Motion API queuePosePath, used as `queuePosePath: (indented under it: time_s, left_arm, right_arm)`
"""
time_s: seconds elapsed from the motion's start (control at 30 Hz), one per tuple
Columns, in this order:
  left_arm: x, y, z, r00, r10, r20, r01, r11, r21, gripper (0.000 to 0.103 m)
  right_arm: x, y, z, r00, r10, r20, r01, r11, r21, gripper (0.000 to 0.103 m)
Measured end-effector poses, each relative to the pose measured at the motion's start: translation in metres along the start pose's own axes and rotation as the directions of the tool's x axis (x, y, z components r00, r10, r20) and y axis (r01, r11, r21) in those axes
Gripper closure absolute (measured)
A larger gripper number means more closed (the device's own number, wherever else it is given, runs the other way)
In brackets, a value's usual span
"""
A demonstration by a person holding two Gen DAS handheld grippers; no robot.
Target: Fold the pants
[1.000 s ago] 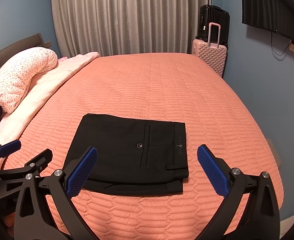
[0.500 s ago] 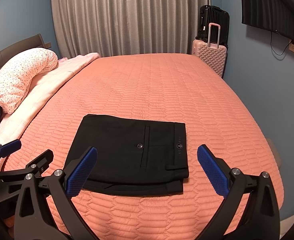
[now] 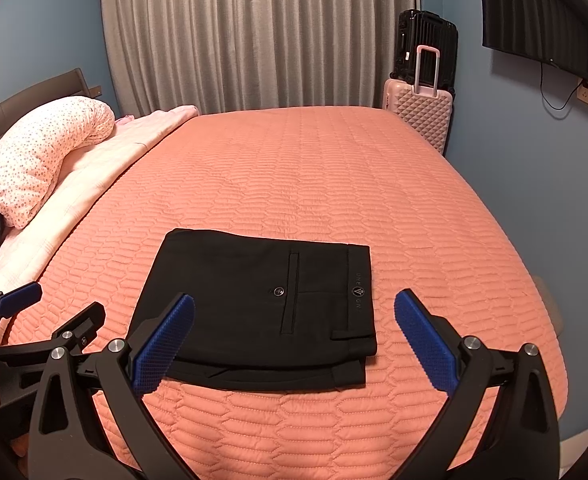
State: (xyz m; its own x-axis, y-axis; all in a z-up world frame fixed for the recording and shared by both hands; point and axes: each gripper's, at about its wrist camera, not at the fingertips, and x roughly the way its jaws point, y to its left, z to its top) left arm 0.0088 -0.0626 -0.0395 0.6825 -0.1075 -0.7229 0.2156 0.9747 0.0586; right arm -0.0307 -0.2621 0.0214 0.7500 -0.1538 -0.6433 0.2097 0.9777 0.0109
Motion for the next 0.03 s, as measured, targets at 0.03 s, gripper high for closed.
queuePosePath:
  time_s: [0.03]
  left_arm:
    - [0.0006,0.0008,-0.0002,1.000,-0.001,-0.004,0.001,1.000,-0.002,0.019]
  right_arm:
    - [0.0000,0.0000,0.0000,1.000,0.000,0.000,0.000,1.000,0.000,0.005]
